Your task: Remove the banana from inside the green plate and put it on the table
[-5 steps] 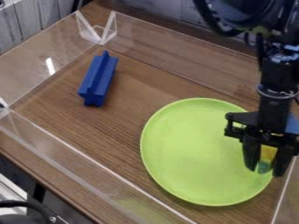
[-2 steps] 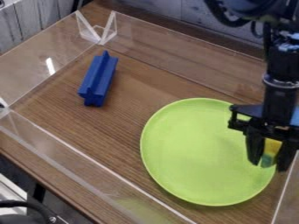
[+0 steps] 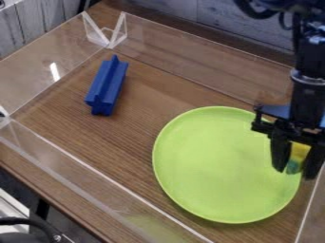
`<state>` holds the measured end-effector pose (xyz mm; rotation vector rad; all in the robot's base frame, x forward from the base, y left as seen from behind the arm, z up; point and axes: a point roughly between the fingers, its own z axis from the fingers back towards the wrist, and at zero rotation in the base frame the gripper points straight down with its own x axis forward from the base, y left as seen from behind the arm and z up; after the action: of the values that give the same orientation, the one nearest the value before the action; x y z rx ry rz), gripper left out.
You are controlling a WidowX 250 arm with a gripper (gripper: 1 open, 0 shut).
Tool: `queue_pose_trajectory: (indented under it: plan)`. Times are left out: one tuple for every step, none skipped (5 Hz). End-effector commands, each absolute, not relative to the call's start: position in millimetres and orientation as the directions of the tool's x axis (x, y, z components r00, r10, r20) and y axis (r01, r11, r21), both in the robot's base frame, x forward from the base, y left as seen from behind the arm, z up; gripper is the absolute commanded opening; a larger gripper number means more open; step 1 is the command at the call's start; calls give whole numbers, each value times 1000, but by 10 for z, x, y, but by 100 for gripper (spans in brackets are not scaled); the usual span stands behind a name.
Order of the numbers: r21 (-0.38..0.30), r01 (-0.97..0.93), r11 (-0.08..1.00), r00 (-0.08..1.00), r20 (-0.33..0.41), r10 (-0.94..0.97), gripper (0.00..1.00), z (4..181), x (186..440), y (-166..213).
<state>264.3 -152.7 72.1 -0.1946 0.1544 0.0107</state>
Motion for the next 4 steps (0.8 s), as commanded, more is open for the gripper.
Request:
queue_pose_trajectory:
  plan:
    - [-221,0,975,997,-75,-17,0,1009,2744,-1532]
    - [-216,11,976,996,-80,-29,0,1039,2757,-1529]
    - [-213,22,977,996,-83,-41,0,1067,2772,-1527]
    - [-209,38,977,995,-84,-56,0,1089,2792,-1524]
